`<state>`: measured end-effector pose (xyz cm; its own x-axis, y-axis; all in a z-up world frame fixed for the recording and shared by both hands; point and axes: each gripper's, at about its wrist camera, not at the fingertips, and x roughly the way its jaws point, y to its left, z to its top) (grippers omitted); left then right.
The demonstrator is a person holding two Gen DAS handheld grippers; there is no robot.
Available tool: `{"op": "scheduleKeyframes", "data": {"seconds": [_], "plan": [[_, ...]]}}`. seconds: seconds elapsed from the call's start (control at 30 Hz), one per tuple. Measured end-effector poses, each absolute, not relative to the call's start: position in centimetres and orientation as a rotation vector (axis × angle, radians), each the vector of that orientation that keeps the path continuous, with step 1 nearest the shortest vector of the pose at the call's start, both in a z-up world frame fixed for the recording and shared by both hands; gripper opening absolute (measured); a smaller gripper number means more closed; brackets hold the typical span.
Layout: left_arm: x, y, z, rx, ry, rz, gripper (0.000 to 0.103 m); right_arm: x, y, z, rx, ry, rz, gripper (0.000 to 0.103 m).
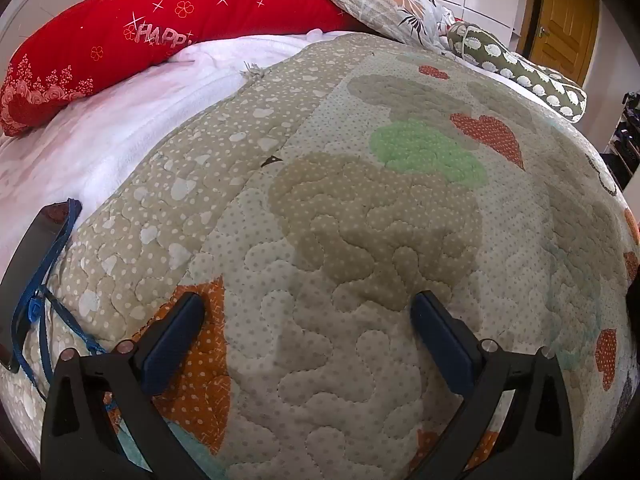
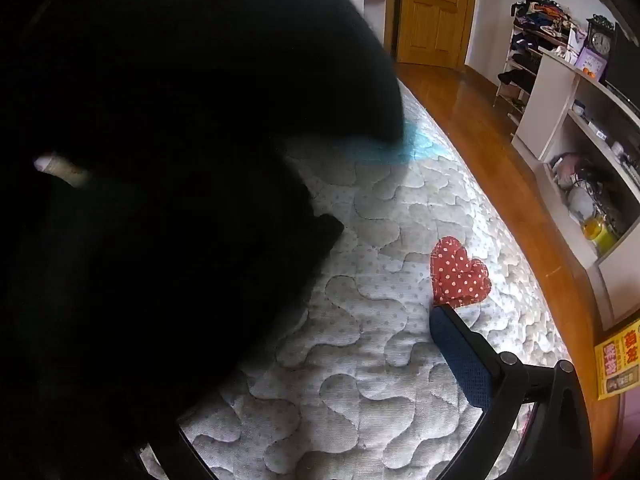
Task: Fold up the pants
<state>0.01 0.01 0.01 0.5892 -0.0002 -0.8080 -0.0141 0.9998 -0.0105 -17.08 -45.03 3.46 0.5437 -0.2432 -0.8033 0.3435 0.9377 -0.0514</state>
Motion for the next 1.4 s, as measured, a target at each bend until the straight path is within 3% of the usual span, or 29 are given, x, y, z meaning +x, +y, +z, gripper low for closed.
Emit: {"op": "scheduleKeyframes", "data": {"seconds": [0.6, 0.77, 0.97, 1.07, 1.23, 1.4], "plan": [[-0.4, -0.4, 0.7, -0.016, 0.945, 0.011, 0.103, -17.2, -44.0, 3.4, 0.117, 0.932, -0.35, 0.103], [0.6, -0.2, 1.0, 0.053, 1.107, -0.025, 0.103, -17.2, -44.4, 3.2, 0.117, 0.929, -0.349, 0.103], [-4.5, 2.3, 5.1, -0.082, 0.966, -0.05, 0.103, -17.1, -44.5, 3.1, 0.105, 0.931, -0.36, 0.103], [-6.0, 2.1, 7.9, -0.081, 0.996, -0.065, 0.103, -17.1, -44.4, 3.1, 0.108, 0.93, -0.361, 0.102], [-6.0, 0.1, 8.6, -0.047, 0.965, -0.121, 0.103, -17.9, -44.7, 4.4, 0.108, 0.962, -0.329, 0.103], [-5.0, -0.5, 7.4, -0.167, 0.993, -0.223, 0.103, -21.3, -44.5, 8.0, 0.106, 0.867, -0.288, 0.102]]}}
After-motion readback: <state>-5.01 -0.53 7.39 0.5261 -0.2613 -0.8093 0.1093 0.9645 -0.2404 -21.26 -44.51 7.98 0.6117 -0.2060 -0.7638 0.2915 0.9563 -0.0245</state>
